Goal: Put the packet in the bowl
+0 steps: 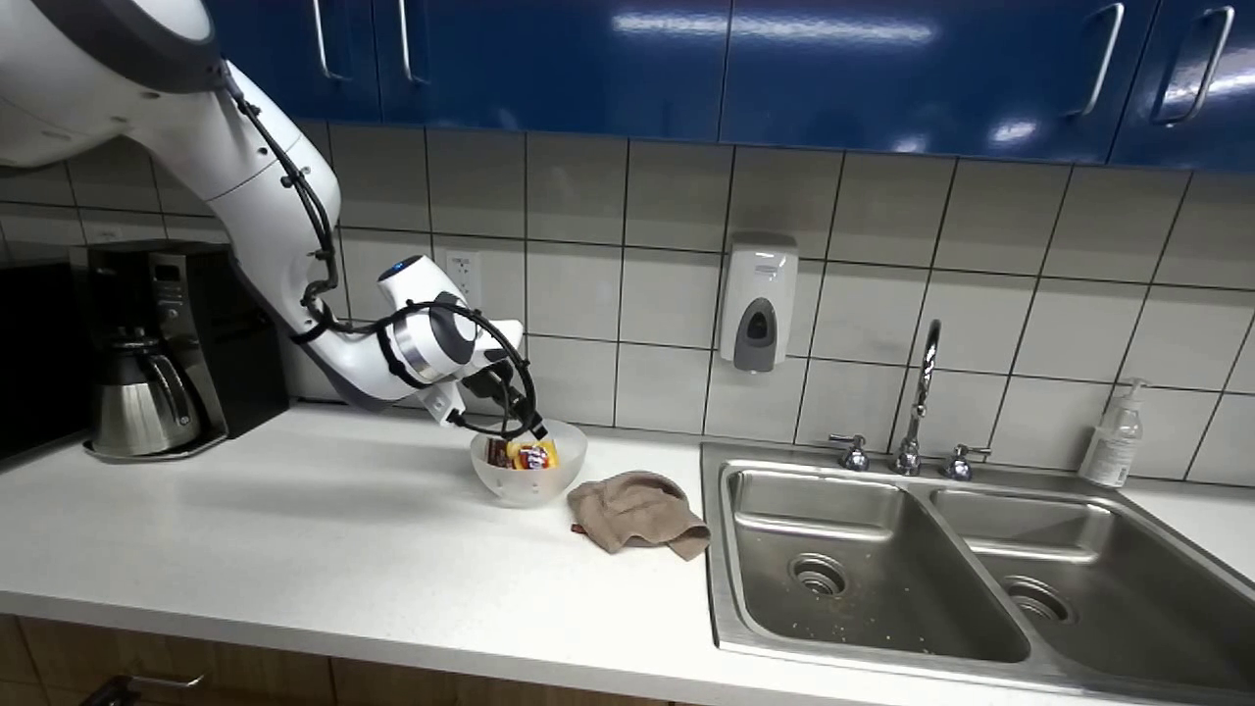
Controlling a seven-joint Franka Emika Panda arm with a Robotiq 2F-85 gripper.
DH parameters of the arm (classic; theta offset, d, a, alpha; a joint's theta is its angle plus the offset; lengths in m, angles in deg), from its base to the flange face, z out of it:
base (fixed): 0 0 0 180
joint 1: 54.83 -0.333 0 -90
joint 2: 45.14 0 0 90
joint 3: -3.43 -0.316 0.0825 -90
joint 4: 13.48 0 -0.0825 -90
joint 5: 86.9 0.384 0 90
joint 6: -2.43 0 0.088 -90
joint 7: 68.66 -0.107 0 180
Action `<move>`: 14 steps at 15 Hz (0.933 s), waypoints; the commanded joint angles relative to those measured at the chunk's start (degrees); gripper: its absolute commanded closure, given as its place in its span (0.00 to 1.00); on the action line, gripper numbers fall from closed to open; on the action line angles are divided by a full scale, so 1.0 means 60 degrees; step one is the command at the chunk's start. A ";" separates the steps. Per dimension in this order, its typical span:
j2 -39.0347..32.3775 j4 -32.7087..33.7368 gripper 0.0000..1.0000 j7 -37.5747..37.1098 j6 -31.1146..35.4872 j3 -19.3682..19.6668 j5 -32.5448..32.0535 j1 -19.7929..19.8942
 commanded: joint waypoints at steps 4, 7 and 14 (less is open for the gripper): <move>0.1039 -0.1199 0.00 0.1105 0.0146 0.0306 0.0223 -0.0348; 0.2003 -0.2251 0.00 0.1844 0.0350 0.0127 0.0143 -0.0399; 0.4534 -0.5084 0.00 0.3436 0.0552 0.0527 0.0021 -0.1011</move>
